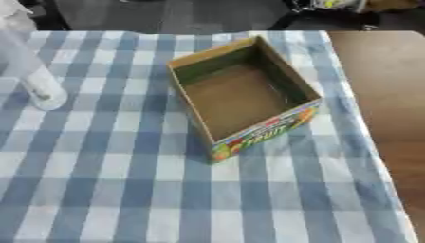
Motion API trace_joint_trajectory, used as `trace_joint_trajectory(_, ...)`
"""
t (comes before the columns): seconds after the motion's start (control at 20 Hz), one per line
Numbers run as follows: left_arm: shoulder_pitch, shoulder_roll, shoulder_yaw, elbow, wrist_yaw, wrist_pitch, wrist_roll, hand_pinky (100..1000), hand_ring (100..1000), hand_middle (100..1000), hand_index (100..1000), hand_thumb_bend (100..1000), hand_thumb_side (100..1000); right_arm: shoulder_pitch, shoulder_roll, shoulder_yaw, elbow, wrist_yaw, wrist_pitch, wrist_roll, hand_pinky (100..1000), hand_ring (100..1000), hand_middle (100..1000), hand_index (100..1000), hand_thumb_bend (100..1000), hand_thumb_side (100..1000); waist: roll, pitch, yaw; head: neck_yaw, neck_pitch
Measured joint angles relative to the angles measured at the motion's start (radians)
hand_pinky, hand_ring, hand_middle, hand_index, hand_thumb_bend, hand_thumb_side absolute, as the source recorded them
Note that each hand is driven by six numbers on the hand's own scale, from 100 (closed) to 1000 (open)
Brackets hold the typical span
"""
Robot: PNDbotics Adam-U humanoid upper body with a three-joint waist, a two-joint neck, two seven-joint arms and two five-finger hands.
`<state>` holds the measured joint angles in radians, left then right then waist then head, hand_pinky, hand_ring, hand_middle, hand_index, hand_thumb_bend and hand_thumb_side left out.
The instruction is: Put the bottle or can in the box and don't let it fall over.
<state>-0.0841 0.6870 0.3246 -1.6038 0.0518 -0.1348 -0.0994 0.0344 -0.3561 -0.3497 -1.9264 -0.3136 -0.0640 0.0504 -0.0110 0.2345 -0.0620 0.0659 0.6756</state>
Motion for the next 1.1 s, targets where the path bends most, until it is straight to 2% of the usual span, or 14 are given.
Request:
trace_joint_trajectory(0.6,-0.114,0.064,-0.031,0.177,0.029,-0.040,-0.121,1000,838,970,1000,439,620,-0.009,0.000,0.012,0.012,-0.008,0.007,0.010,821,985,1000,1000,100,704,-0.003,0.001,-0.010,0.032,-0.002)
trace_joint_trajectory(1.1,-0.200,0.088,-0.083,0.282,-0.002,-0.076,-0.196,1000,842,972,1000,460,616,-0.013,0.000,0.018,0.017,-0.008,0.014,0.018,822,984,1000,1000,100,706,-0.003,0.001,-0.014,0.055,-0.014)
